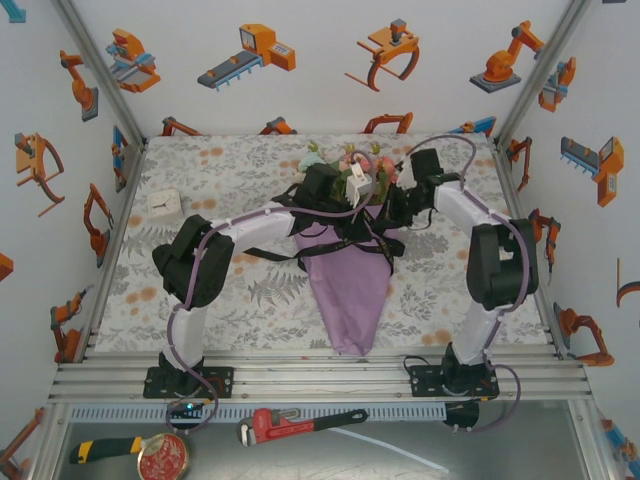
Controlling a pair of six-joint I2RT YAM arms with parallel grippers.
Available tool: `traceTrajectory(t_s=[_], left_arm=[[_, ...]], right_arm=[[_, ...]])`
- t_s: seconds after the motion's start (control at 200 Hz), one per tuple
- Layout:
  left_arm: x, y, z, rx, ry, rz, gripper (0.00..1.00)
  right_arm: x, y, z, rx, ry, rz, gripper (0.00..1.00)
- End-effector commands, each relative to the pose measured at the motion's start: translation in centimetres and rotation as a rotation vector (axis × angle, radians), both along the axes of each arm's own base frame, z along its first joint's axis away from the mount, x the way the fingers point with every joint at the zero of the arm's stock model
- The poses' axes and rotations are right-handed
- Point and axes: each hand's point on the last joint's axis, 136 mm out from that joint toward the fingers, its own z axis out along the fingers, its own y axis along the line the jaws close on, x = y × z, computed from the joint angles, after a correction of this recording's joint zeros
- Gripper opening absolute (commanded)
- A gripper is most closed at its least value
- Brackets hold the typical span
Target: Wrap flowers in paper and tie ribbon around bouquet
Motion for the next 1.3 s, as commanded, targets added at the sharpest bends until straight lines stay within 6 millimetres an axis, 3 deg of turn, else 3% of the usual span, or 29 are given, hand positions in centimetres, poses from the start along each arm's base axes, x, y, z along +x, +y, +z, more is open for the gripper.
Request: traceTrajectory(t_s=[0.0,0.075,0.22,0.466,0.786,1.081,1.292], left_arm=[[0.1,-0.3,1.2,-0.039,-0.010,-0.017,0.00],[0.3,-0.3,1.3,-0.042,-0.014,-0.013,0.00],[0.7,-0.3,1.3,-0.044,-0.013,-0.005,0.00],[1.2,0.0,1.1,-0.047,-0.003,0.009,0.00],[1.2,0.2,0.5,-0.040,0.021,0.014,0.00],[1.4,0.1,0.4,-0.045,0.036,0.013,0.00],[1.7,-0.4,0.5,-0.064,0.059,0.018,0.00]], right_arm=[[-0.5,3.0,1.0,0.081,-0.002,0.098,0.00],[-2.2,3.4,0.6,0.090,0.041,0.153,0.01],[-5.2,2.3,0.1,0.032,0.090,0.235,0.06],[-7.6,1.2,-0.4,0.010,0.207,0.278,0.16],[-6.3,-0.1,1.1,0.023,0.196,0.213,0.31],[-5.2,-1.7,3.1,-0.042,0.123,0.151,0.36],[-4.8,-2.4,5.6,-0.064,0.044,0.089,0.40]])
